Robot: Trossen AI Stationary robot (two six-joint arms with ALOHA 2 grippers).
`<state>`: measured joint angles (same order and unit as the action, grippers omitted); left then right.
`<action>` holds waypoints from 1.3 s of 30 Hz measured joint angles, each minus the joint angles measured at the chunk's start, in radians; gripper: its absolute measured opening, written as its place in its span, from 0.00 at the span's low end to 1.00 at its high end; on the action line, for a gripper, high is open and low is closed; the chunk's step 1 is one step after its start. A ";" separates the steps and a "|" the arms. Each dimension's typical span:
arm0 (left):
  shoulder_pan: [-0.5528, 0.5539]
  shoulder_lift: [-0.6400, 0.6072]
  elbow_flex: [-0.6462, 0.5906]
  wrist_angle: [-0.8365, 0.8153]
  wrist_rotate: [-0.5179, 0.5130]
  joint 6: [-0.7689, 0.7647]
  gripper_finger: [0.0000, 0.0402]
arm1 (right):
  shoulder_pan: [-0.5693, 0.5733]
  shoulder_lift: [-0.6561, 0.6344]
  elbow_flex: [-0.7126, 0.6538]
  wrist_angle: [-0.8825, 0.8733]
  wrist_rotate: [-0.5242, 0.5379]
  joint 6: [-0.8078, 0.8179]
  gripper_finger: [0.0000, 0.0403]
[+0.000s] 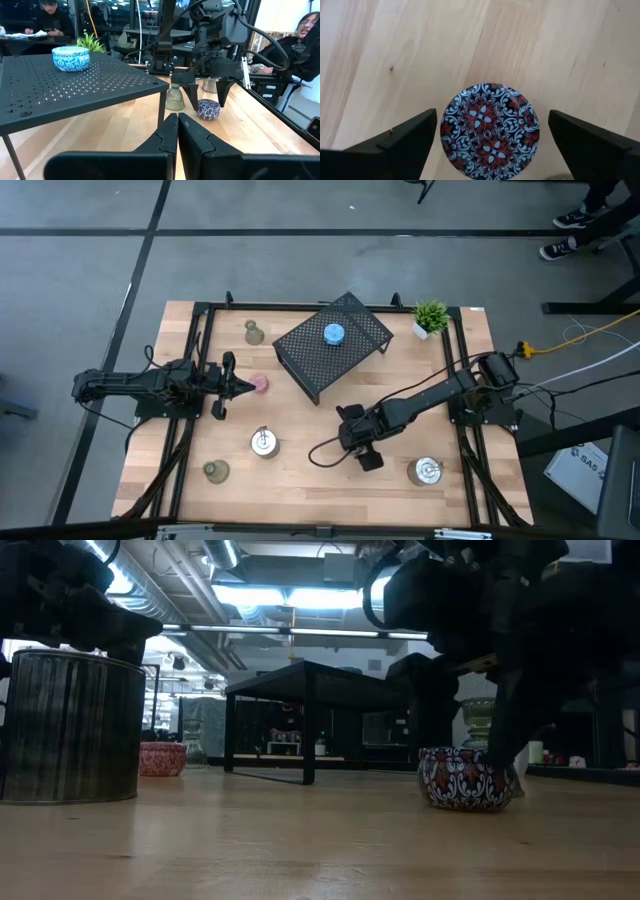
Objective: Pick & Place candle stick holders
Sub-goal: Put the red small scented candle on the shelf aligned with the light blue small scented candle
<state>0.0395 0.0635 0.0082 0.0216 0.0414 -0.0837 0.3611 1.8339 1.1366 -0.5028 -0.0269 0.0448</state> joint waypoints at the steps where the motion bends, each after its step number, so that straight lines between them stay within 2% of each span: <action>1: 0.000 0.000 0.000 0.000 0.000 0.000 0.02 | 0.000 0.000 0.000 -0.004 0.000 0.000 0.96; 23: 0.000 0.000 0.000 0.004 0.000 0.000 0.02 | 0.001 0.016 -0.004 0.002 -0.003 0.000 0.95; 39: 0.000 0.000 0.000 0.004 0.000 0.000 0.02 | 0.001 0.016 -0.004 -0.001 -0.004 0.000 0.77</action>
<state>0.0391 0.0635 0.0082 0.0257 0.0418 -0.0837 0.3620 1.8503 1.1329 -0.5041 -0.0306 0.0447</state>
